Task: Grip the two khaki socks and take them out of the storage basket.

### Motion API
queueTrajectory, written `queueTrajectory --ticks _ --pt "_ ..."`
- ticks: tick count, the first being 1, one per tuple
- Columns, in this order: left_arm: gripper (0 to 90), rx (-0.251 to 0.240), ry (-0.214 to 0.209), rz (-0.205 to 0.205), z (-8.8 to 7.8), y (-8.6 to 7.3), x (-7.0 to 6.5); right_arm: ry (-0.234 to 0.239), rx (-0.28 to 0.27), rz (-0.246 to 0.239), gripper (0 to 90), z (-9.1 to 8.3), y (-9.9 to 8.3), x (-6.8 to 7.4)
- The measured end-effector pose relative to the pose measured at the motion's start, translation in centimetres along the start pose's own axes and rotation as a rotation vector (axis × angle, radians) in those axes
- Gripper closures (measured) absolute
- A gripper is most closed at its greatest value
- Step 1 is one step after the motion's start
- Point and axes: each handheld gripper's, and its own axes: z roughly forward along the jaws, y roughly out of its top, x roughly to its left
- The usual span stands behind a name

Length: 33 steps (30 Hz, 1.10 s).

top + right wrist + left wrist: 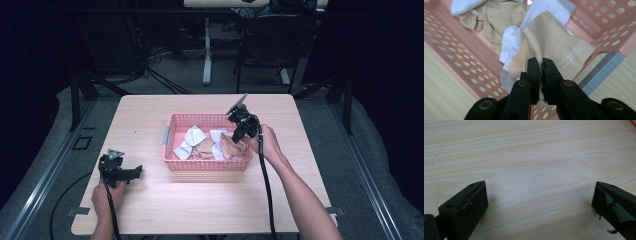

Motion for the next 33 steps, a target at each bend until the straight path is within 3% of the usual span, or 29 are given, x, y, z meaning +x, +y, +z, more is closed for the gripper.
queueTrajectory --ticks 10,21,33 --pt "0.3 0.001 0.002 0.0 0.0 0.0 0.0 0.024 -0.061 0.024 85.3 -2.2 0.3 -0.6" --pt "0.3 0.0 0.0 0.0 0.0 0.0 0.0 0.063 -0.078 0.035 85.3 -3.9 0.5 -0.9" --pt "0.2 0.0 0.0 0.001 0.0 0.0 0.0 0.071 -0.104 0.028 85.4 -5.9 0.9 -0.7"
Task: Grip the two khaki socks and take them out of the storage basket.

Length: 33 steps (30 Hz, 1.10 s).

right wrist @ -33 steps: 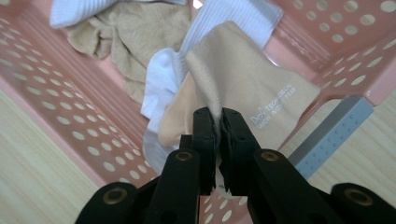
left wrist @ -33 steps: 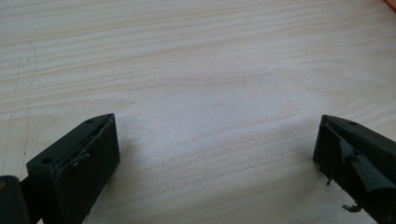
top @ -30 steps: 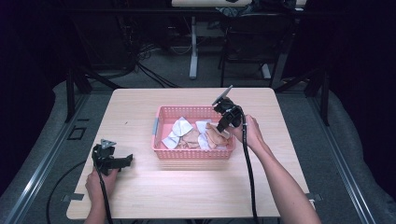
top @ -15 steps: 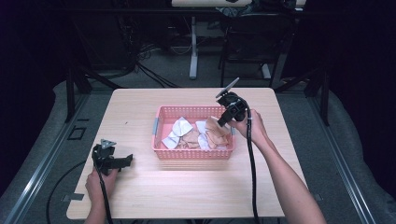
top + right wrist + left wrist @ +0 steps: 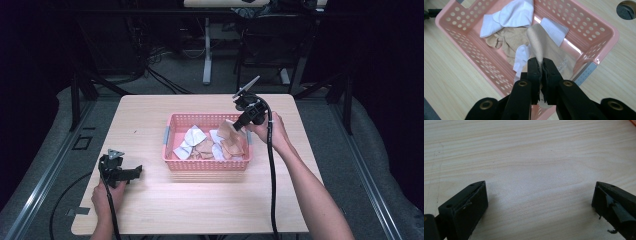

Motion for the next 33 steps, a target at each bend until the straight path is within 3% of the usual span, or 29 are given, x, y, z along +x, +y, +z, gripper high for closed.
queueTrajectory --ticks 24,33 --pt "0.3 0.0 0.0 -0.001 0.0 0.0 0.0 0.007 -0.039 -0.014 85.3 -3.8 0.9 0.2" --pt "0.2 0.0 0.0 0.0 0.0 0.0 0.0 -0.017 -0.066 -0.016 85.3 -6.1 1.2 0.1"
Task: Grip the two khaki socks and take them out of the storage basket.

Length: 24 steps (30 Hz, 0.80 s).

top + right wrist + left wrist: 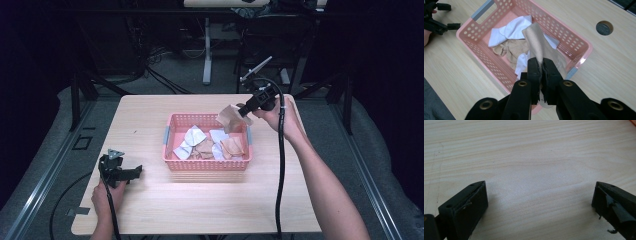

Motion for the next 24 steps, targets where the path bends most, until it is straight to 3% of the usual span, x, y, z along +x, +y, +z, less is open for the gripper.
queueTrajectory --ticks 14,24 --pt "0.3 0.0 0.0 0.0 0.0 0.0 0.0 -0.05 -0.045 0.027 85.3 -3.5 -1.0 -1.6" --pt "0.3 0.0 0.0 0.0 0.0 0.0 0.0 -0.102 -0.071 0.097 85.3 -5.8 -3.4 -4.8"
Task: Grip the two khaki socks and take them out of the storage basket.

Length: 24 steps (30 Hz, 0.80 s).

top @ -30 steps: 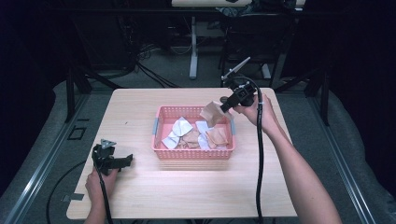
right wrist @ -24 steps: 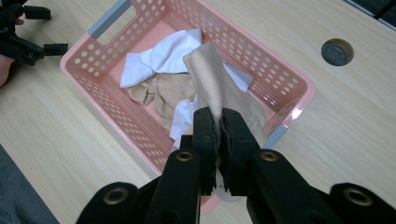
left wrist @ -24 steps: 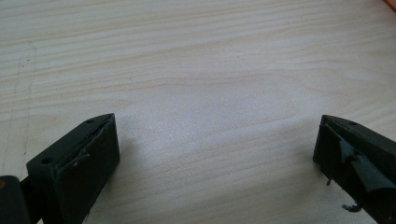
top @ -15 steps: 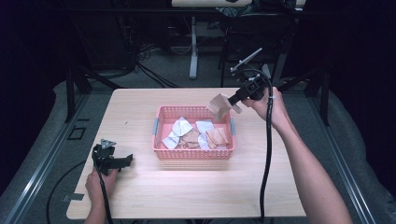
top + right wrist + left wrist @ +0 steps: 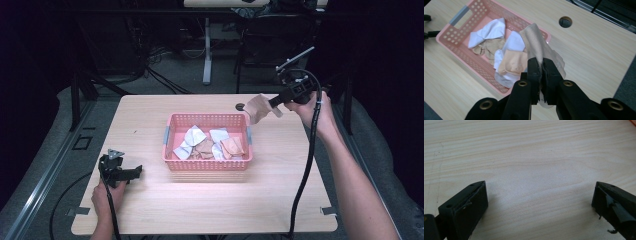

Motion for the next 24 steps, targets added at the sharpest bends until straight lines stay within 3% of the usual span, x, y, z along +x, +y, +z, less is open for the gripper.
queueTrajectory --ticks 6,14,19,24 --pt "0.3 0.0 0.0 0.0 0.0 0.0 0.0 -0.051 0.007 0.039 85.3 -1.1 -1.3 -2.2" --pt "0.3 0.0 0.0 0.001 0.0 0.0 0.0 -0.083 0.019 0.087 85.3 -1.2 -2.5 -3.7" --pt "0.3 0.0 0.0 0.0 0.0 0.0 0.0 -0.104 0.057 0.112 85.2 0.4 -3.7 -4.7" --pt "0.3 0.0 0.0 0.0 0.0 0.0 0.0 -0.092 0.096 0.164 85.2 3.3 -5.3 -6.1"
